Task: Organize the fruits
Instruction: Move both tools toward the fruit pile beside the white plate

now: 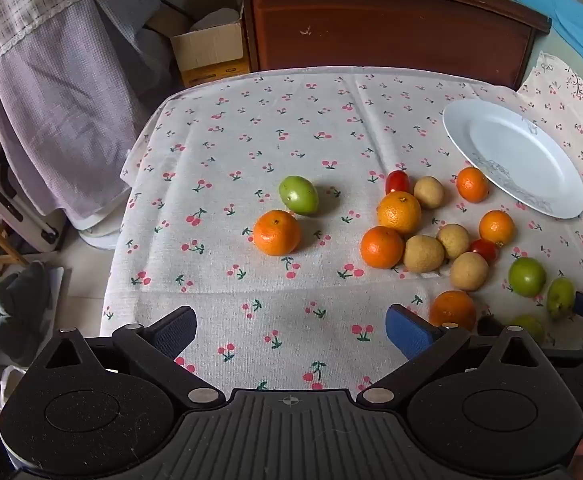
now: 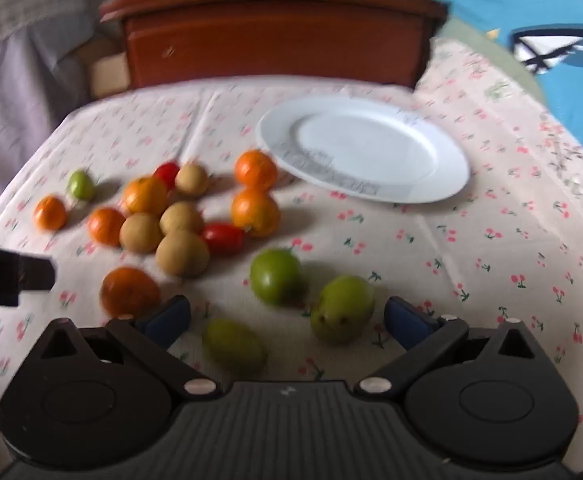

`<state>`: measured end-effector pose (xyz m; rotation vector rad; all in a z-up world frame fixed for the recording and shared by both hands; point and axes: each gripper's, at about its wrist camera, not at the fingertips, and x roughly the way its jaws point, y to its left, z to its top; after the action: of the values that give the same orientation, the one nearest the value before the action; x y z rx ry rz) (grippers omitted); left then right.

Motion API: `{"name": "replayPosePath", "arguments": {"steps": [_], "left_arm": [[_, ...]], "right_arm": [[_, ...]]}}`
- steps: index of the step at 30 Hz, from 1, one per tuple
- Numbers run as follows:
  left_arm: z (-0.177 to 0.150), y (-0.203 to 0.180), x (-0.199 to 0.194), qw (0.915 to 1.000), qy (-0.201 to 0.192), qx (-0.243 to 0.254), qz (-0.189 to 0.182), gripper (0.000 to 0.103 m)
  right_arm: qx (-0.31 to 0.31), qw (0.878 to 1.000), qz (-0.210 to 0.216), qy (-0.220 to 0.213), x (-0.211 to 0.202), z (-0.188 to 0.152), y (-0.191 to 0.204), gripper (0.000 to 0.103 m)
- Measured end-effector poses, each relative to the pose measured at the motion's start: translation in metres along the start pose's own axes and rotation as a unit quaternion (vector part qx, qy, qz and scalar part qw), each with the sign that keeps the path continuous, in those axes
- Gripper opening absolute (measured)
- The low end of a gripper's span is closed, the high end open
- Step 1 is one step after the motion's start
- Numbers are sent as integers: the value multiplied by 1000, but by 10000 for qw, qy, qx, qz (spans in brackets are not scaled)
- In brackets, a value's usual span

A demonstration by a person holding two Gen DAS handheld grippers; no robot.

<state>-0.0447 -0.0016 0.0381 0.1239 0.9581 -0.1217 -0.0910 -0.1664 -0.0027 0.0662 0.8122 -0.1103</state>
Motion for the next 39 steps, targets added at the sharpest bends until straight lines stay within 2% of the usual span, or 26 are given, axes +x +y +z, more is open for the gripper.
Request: {"name": "replayPosePath", "arguments": {"steps": [4,7,12,18,21,22,24,27,31,39], "left_arm": [[1,1,-3,10000,5,-34,-36,102],[1,2,-8,10000,-30,-16,-46,102],[4,2,-19,9999,-55,-29,-92,102],[8,-2,-40,9996,-252,37,-85,102],[7,-2,-41,9998,-149,-7,-93,102],[7,-2,-40,9999,-90,-34,-107,102],[6,-2,-39,9999,1,-76,-117,102],[4,-5,-37,10000,37,-47,-61,102],[0,-8,-30,9999,125,2,18,102],[-3,-11,-26,9998,165,57,45,102]], "right_arm": [[-224,9959,2,882,-1,18,3,102],[-433,9932,-125,1071,-2,20,6,102],[-313,9954,-225,880,-27,31,-2,102],[123,9994,51,333,-62,44,-15,102],[92,9996,-174,211,-73,45,-14,102],[67,9994,-216,261,-73,46,-16,102],[-156,9971,-665,327,-72,42,-12,102],[72,9942,-995,397,-64,39,-19,102],[455,9934,-752,743,-53,38,-29,102],[396,9942,-503,863,-52,37,-20,102]]}}
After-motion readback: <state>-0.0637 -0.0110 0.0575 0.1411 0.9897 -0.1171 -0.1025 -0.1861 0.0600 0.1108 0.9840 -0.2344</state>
